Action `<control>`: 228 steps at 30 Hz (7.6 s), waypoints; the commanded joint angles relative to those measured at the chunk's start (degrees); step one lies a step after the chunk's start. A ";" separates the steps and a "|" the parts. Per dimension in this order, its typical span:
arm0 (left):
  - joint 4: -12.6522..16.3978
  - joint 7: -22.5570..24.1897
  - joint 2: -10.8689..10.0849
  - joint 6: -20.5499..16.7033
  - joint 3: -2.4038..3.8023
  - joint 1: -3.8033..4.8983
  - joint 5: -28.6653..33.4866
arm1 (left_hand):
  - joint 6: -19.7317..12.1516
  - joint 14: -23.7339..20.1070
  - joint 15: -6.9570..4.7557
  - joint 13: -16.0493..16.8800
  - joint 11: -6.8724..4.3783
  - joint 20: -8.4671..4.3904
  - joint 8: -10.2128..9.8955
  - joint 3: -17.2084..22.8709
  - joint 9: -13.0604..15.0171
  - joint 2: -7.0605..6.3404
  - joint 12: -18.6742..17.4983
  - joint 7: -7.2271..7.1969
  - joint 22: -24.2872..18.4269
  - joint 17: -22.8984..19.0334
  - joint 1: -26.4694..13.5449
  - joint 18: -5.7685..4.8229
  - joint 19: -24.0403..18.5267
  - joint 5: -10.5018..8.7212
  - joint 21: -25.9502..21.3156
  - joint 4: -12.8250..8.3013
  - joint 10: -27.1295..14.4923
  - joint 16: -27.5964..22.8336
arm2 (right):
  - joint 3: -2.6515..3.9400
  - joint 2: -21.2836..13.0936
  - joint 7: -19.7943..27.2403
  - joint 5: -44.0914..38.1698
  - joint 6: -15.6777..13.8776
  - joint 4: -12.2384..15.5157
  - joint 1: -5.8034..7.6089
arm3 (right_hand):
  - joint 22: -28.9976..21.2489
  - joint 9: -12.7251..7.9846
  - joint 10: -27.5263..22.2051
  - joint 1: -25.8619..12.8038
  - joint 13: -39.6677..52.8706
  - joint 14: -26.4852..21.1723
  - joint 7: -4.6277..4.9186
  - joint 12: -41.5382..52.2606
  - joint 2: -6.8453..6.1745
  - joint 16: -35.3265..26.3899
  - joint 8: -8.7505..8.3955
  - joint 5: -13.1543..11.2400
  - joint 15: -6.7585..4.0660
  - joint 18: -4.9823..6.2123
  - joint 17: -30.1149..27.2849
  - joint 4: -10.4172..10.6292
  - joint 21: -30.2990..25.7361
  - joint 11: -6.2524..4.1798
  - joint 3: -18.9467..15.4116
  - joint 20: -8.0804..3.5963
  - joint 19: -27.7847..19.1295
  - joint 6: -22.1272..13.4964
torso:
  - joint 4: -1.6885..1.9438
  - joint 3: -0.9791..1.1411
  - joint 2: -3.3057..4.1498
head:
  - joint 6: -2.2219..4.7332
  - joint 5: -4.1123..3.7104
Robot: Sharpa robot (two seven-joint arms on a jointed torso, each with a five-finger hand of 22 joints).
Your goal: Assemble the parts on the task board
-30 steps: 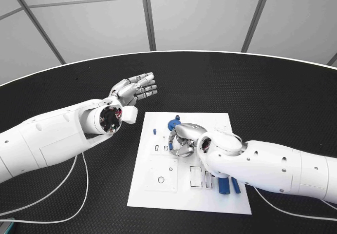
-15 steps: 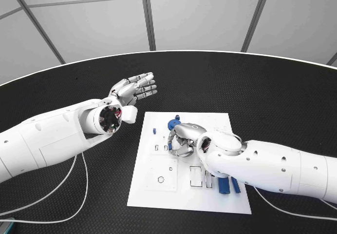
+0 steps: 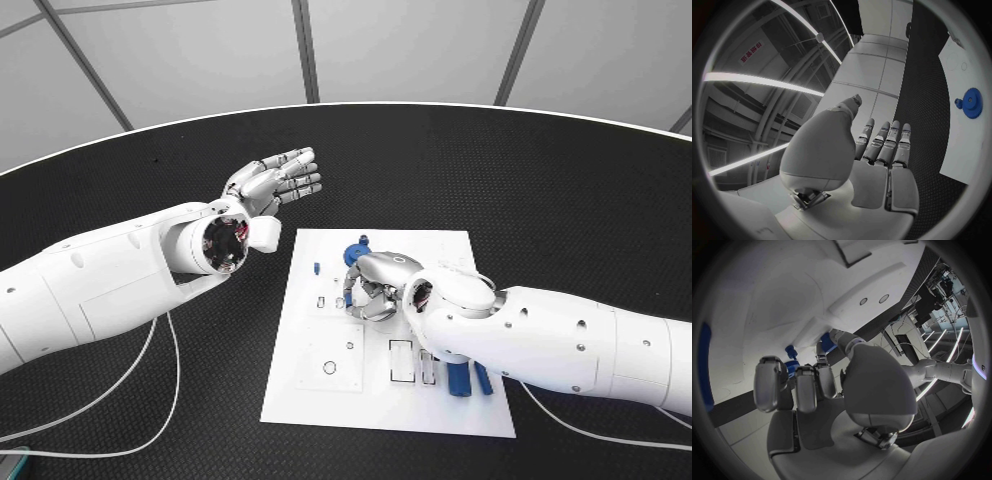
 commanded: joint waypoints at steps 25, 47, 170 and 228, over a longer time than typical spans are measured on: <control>-0.18 -0.04 0.08 0.02 0.00 0.00 0.00 | 0.13 -0.04 0.04 0.02 0.02 0.03 -0.20 0.39 -0.08 0.20 -0.12 6.95 -0.09 -0.03 -0.65 0.53 -0.25 -0.22 0.09 -0.16 0.44 0.00 | -0.01 -0.06 0.29 0.00 -0.73 0.06 0.00 | 6.55 -0.98 -1.78 -1.22 5.87 5.46 0.66 -1.88 -1.71 -0.31 -1.13 -1.10 0.96 0.45 12.09 0.55 -1.45 0.95 -2.86 1.05 0.28 -2.84 | 0.01 0.00 0.00 | -0.16 -0.17; -1.02 -3.28 -0.10 2.85 0.00 0.00 -2.88 | 5.88 11.05 -1.26 1.06 -0.85 -0.08 1.25 0.78 0.82 0.18 2.17 6.65 0.95 2.04 -1.65 1.13 6.87 -0.28 2.78 -0.20 12.50 4.25 | 0.07 -6.87 11.63 4.13 -12.11 7.95 0.11 | 4.70 -2.77 -3.78 3.75 3.66 4.99 1.87 -3.87 0.93 -1.07 -2.43 -2.16 1.90 1.11 10.20 4.01 -4.73 2.03 -14.81 1.97 -0.84 -7.42 | -0.14 0.01 -0.28 | 0.04 -0.04; -9.34 -56.98 15.33 28.40 -3.64 0.60 -55.97 | 11.18 59.12 -18.02 54.18 -15.41 -15.76 36.96 0.41 31.80 -1.54 63.33 -6.02 45.71 78.86 -18.67 3.99 54.37 -0.57 62.57 5.93 38.16 80.14 | 0.04 -26.24 24.05 40.14 -17.31 10.40 4.90 | -5.45 -3.59 -8.17 7.90 -5.09 2.03 0.20 -12.24 1.04 -7.94 1.16 1.38 0.31 3.95 -1.49 10.15 -20.87 0.37 -16.28 0.55 -5.91 -3.38 | 0.29 0.23 -2.78 | -2.81 -2.26; -8.00 -54.64 13.08 27.77 -3.67 0.60 -51.44 | 9.15 58.88 -18.07 52.99 -15.52 -15.55 41.07 36.03 36.27 -5.44 64.52 -5.90 47.71 77.94 -13.91 3.80 54.20 4.21 64.21 -3.89 38.53 79.99 | 0.03 -25.65 23.51 40.14 -16.23 9.65 4.89 | -5.74 -3.92 -7.34 7.98 -4.60 2.24 0.14 -11.53 0.78 -8.20 1.50 4.48 0.17 3.90 -1.34 10.25 -21.37 0.26 -15.43 0.37 -5.37 -3.37 | 0.66 0.14 -2.92 | -3.47 -1.95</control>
